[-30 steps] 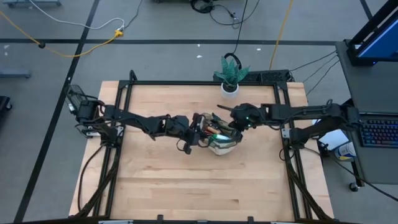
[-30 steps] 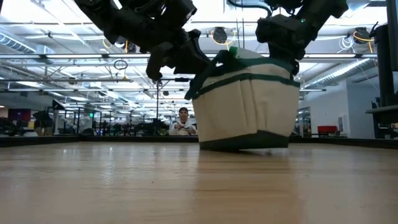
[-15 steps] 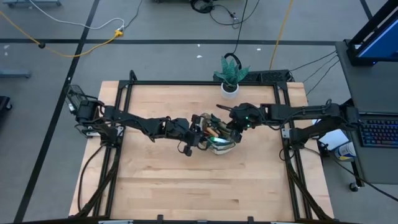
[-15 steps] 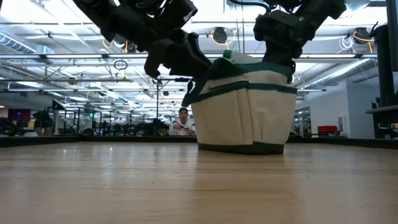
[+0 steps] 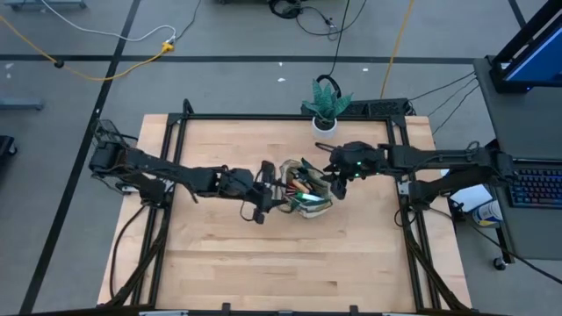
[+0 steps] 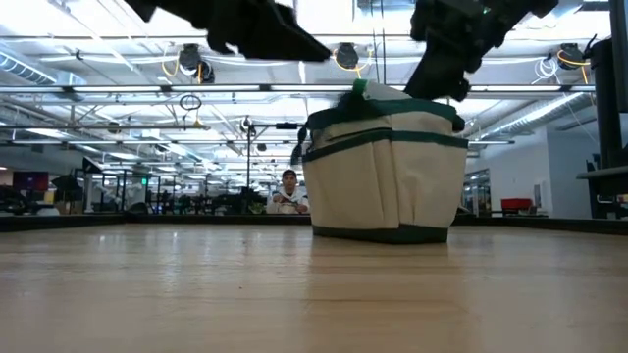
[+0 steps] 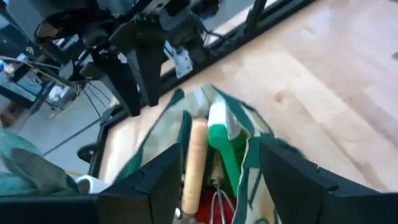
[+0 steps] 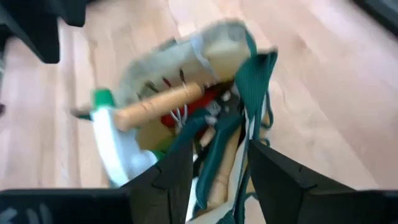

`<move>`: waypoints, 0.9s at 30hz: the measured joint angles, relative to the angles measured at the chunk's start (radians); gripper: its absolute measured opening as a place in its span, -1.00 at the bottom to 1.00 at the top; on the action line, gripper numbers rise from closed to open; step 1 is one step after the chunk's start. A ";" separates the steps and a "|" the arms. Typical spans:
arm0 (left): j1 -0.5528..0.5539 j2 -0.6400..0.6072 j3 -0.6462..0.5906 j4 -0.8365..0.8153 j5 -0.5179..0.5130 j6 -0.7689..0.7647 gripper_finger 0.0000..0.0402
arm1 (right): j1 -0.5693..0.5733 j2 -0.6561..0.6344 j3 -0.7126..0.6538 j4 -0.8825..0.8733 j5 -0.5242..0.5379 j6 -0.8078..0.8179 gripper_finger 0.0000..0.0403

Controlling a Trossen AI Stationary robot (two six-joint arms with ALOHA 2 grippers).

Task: Pick & Place Garden tools in Gardening bag
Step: Return to Home Position

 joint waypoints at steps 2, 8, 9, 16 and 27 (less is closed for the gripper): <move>-0.006 -0.037 0.000 -0.020 0.000 -0.004 0.05 | 0.000 -0.035 0.000 0.006 -0.001 -0.012 -0.27; -0.024 -0.158 0.000 -0.068 -0.026 -0.049 -0.16 | 0.000 -0.131 0.000 0.038 -0.005 -0.044 -0.32; -0.026 -0.180 0.000 -0.079 -0.035 -0.063 -0.20 | 0.000 -0.145 0.000 0.048 -0.005 -0.073 -0.34; -0.027 -0.336 -0.001 -0.152 -0.074 -0.173 -0.58 | 0.000 -0.210 0.000 0.091 -0.005 -0.216 -0.54; -0.025 -0.621 -0.004 -0.375 -0.230 -0.311 -0.97 | 0.000 -0.309 0.000 0.059 -0.003 -0.335 -0.96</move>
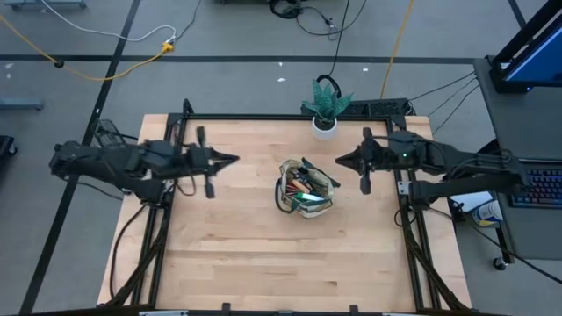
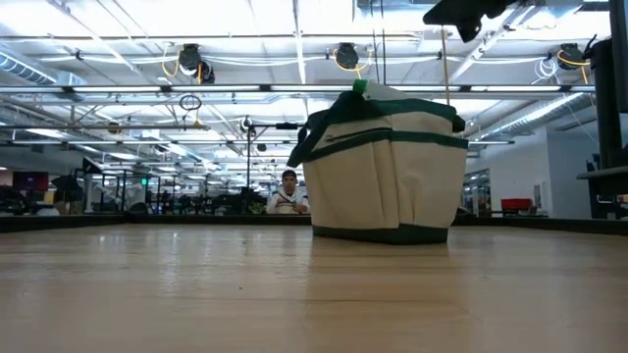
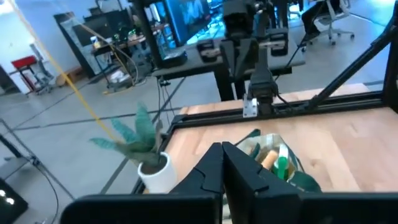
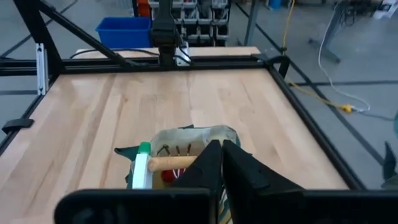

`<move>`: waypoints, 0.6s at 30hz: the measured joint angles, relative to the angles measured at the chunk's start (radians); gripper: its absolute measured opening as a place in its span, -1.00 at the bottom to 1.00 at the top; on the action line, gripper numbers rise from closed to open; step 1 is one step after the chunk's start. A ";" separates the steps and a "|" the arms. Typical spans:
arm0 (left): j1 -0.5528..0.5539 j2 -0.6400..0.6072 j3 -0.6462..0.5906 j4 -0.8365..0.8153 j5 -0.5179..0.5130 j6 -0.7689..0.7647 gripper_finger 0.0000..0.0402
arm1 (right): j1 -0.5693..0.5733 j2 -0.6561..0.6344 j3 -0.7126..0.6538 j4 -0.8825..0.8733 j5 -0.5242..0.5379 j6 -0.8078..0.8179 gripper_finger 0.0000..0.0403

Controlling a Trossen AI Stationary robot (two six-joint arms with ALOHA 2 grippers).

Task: Pick & Place Garden tools in Gardening bag
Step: Return to Home Position

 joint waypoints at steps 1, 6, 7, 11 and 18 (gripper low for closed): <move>0.000 -0.025 -0.001 -0.027 -0.006 -0.010 -0.98 | 0.000 -0.008 0.000 -0.001 0.000 -0.006 -0.97; 0.000 -0.138 -0.001 -0.120 -0.014 -0.056 -0.96 | 0.000 -0.042 0.000 -0.016 0.001 -0.033 -0.99; 0.000 -0.158 -0.001 -0.142 -0.014 -0.059 -0.98 | 0.000 -0.046 0.000 -0.025 0.001 -0.033 -0.99; 0.000 -0.231 -0.001 -0.228 -0.021 -0.067 -0.97 | 0.000 -0.066 0.000 -0.049 0.000 -0.050 -1.00; 0.000 -0.409 -0.096 -0.276 -0.021 -0.077 -0.97 | 0.000 -0.147 -0.125 0.051 -0.001 -0.065 -1.00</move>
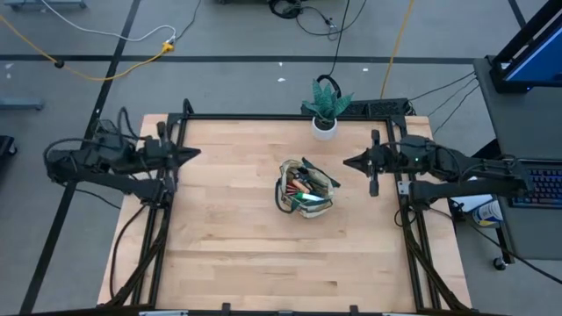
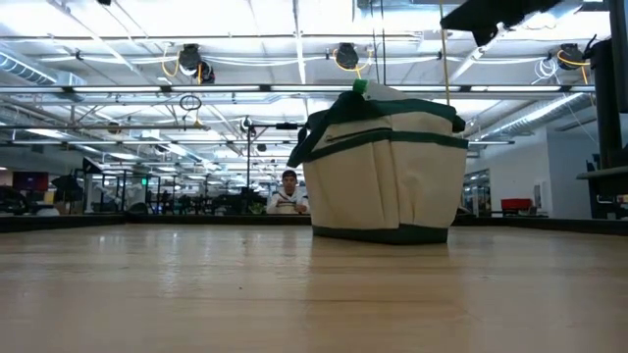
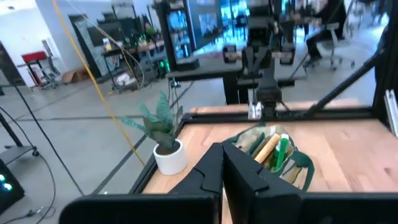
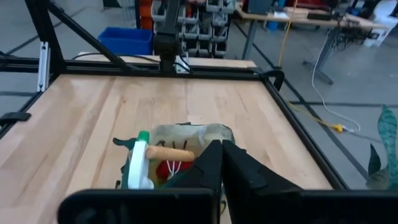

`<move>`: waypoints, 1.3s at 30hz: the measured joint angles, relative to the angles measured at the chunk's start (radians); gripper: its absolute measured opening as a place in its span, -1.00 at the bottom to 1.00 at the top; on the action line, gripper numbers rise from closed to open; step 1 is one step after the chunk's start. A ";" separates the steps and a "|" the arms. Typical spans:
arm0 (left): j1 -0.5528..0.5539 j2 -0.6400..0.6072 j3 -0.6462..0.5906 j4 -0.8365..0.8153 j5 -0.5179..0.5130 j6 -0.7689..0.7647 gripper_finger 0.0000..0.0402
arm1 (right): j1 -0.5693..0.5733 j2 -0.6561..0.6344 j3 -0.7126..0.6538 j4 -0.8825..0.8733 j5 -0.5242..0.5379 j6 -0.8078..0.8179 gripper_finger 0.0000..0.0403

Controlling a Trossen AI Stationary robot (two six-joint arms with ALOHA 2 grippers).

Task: Pick & Place Garden tools in Gardening bag
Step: Return to Home Position

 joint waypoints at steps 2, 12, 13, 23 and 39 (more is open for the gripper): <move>0.000 -0.063 -0.053 0.038 0.000 0.003 -0.95 | 0.000 -0.038 -0.051 0.041 0.000 -0.003 -1.00; 0.000 -0.367 -0.315 0.193 0.106 0.087 -0.98 | 0.000 -0.197 -0.185 0.082 -0.003 0.007 -1.00; 0.000 -0.394 -0.348 0.215 0.105 0.096 -0.98 | 0.000 -0.211 -0.198 0.095 -0.004 0.008 -1.00; 0.000 -0.439 -0.576 0.454 0.300 0.241 -0.96 | 0.000 -0.305 -0.312 0.139 -0.012 0.024 -1.00; 0.000 -0.443 -0.746 0.660 0.291 0.221 -0.97 | 0.000 -0.442 -0.492 0.239 -0.077 0.045 -1.00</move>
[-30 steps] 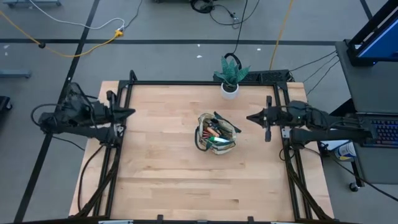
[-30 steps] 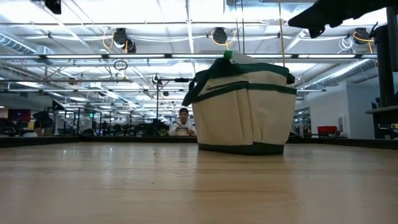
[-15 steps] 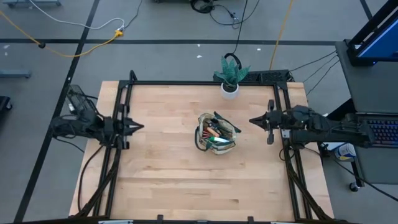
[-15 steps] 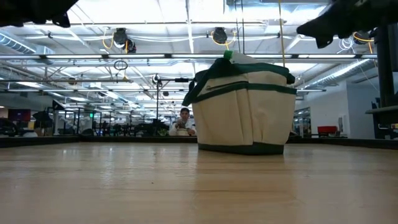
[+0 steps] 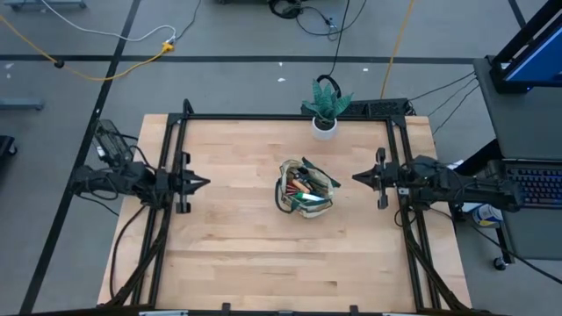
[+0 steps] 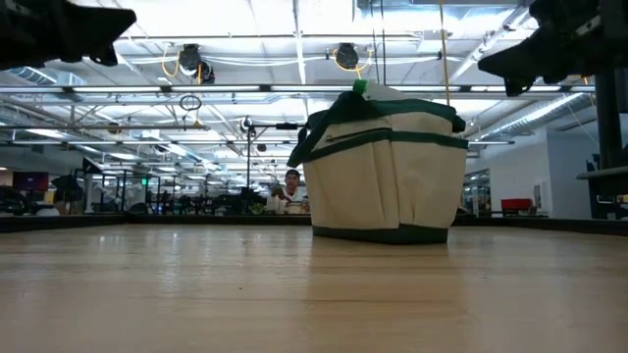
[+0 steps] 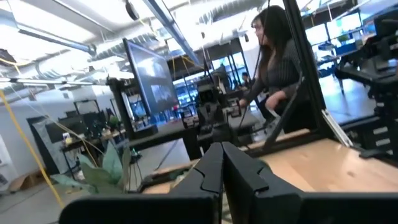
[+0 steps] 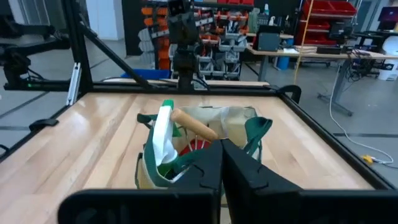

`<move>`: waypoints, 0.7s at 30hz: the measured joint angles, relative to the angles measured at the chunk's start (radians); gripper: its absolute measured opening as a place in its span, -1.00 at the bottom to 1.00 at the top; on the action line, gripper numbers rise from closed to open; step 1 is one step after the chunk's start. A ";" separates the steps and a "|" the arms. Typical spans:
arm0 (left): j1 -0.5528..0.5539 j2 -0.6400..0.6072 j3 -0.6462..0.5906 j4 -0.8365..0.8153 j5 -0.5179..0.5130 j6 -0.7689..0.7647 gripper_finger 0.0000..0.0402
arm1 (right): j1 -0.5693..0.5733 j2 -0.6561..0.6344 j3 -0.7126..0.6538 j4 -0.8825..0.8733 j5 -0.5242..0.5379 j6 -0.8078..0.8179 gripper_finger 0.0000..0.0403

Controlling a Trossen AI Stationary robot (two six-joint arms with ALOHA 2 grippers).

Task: Pick & Place Garden tools in Gardening bag
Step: Return to Home Position

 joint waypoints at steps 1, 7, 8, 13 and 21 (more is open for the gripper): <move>0.000 0.000 -0.011 0.011 -0.002 0.000 -0.95 | 0.000 -0.009 -0.016 0.015 0.000 0.004 -1.00; 0.000 0.000 -0.074 0.094 -0.012 0.008 -0.98 | 0.000 -0.077 -0.122 0.110 0.003 0.007 -1.00; 0.000 0.002 -0.075 0.091 -0.023 0.009 -0.98 | 0.000 -0.088 -0.135 0.120 0.003 0.008 -1.00; 0.000 0.000 -0.074 0.088 -0.046 -0.008 -0.94 | 0.000 -0.149 -0.190 0.121 0.051 0.042 -1.00; 0.000 0.000 -0.074 0.002 -0.053 -0.058 -0.93 | 0.000 -0.216 -0.250 0.122 0.078 0.064 -1.00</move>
